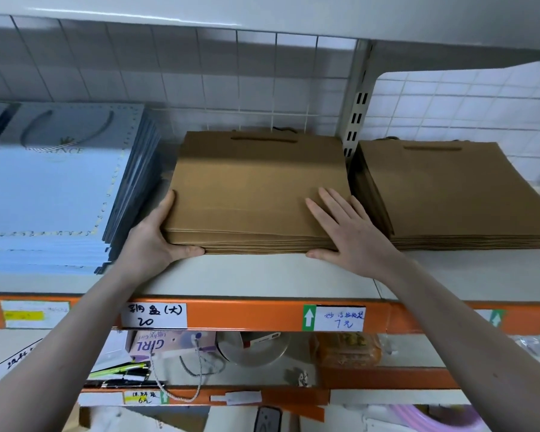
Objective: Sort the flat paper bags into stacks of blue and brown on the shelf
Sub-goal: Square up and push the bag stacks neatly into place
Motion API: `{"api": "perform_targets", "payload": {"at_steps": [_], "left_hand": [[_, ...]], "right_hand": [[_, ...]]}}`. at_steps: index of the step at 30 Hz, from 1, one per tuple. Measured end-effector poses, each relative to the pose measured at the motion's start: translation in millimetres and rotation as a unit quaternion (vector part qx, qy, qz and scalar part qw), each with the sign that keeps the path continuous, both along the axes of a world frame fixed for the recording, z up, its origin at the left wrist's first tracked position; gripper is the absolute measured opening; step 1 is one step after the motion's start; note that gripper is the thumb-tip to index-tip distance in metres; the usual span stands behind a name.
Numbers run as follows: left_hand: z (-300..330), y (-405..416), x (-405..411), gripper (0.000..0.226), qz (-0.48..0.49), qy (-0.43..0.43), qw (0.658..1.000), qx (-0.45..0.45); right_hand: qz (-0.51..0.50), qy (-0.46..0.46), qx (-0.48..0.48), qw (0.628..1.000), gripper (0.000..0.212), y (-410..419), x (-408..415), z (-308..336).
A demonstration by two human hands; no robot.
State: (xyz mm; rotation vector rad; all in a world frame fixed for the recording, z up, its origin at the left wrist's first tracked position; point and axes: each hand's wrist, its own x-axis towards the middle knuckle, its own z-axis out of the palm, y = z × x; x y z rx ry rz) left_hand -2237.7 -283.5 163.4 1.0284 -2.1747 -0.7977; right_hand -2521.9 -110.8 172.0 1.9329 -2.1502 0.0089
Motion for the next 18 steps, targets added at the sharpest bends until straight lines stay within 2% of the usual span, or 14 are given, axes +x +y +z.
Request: {"api": "perform_targets", "payload": {"at_steps": [9, 13, 18], "left_hand": [[1, -15, 1, 0.116, -0.029, -0.013, 1.0, 0.001], [3, -15, -1, 0.126, -0.05, -0.06, 0.997, -0.026], [3, -9, -1, 0.12, -0.063, -0.059, 0.995, -0.057]], "right_hand": [[0.009, 0.036, 0.025, 0.999, 0.109, -18, -9, 5], [0.008, 0.043, 0.028, 0.999, 0.108, -14, -9, 9], [0.013, 0.047, 0.024, 0.999, 0.1, -10, -7, 18]]}}
